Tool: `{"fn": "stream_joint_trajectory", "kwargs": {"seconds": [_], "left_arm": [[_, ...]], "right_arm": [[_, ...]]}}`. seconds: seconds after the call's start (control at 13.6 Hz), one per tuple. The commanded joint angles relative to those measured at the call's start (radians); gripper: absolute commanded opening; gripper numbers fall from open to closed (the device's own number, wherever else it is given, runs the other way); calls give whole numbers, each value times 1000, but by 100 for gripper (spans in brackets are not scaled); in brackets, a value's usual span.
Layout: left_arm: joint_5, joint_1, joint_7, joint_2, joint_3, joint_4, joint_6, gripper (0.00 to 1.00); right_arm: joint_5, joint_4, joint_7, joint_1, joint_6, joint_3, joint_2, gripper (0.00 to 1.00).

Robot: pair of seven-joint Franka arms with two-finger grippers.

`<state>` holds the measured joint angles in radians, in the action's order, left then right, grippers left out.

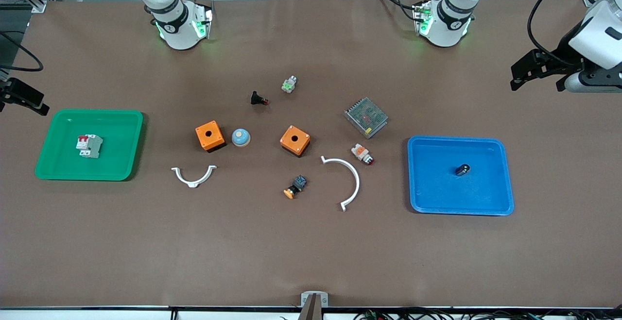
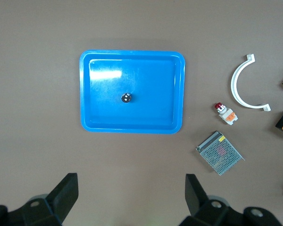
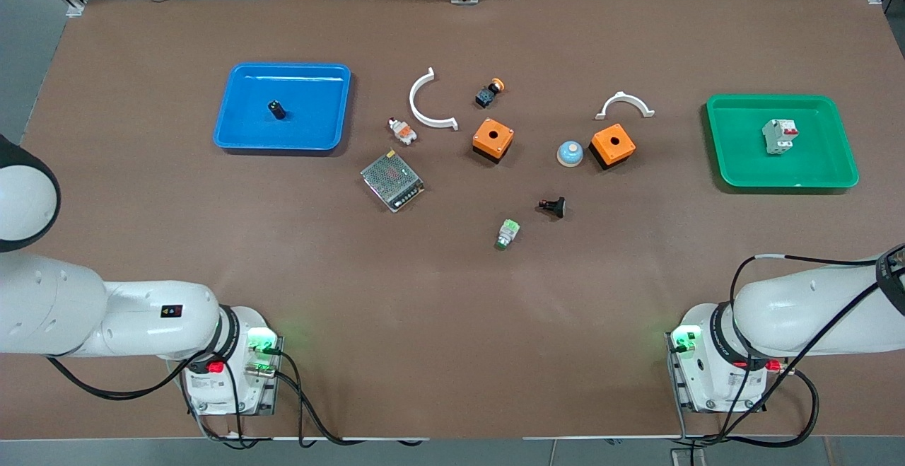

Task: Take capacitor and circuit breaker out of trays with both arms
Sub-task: 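Reach the left gripper over the blue tray while the right gripper reaches the green tray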

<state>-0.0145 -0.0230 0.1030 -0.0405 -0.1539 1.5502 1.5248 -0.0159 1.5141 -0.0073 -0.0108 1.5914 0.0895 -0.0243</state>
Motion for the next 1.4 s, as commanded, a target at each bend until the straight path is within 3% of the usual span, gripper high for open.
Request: {"fn": "stream_joint_trajectory", "kwargs": {"seconds": [0.0, 0.29, 0.66, 0.88, 1.03, 1.18, 1.32], "left_arm": [[16, 0, -6, 8, -1, -25, -26, 100], [21, -3, -8, 27, 1, -27, -23, 100], [59, -38, -9, 134, -1, -6, 20, 100], [61, -66, -11, 160, 1, 75, 141, 100], [61, -68, -5, 172, 2, 161, 253, 100], [61, -66, 27, 183, 2, 235, 348, 100], [61, -64, 30, 182, 2, 306, 431, 100]], "right_arm": [[-12, -26, -3, -4, -11, -5, -11, 100], [-12, -26, -2, -4, -16, -5, -13, 100], [-13, -23, 0, -6, -21, -4, -28, 100], [-18, -22, -9, -8, -22, -4, -36, 100], [-76, -11, -121, -18, -25, -1, -39, 100], [-168, -9, -218, -63, -34, 3, -89, 100], [-165, -11, -224, -150, -15, 1, -144, 100]]}}
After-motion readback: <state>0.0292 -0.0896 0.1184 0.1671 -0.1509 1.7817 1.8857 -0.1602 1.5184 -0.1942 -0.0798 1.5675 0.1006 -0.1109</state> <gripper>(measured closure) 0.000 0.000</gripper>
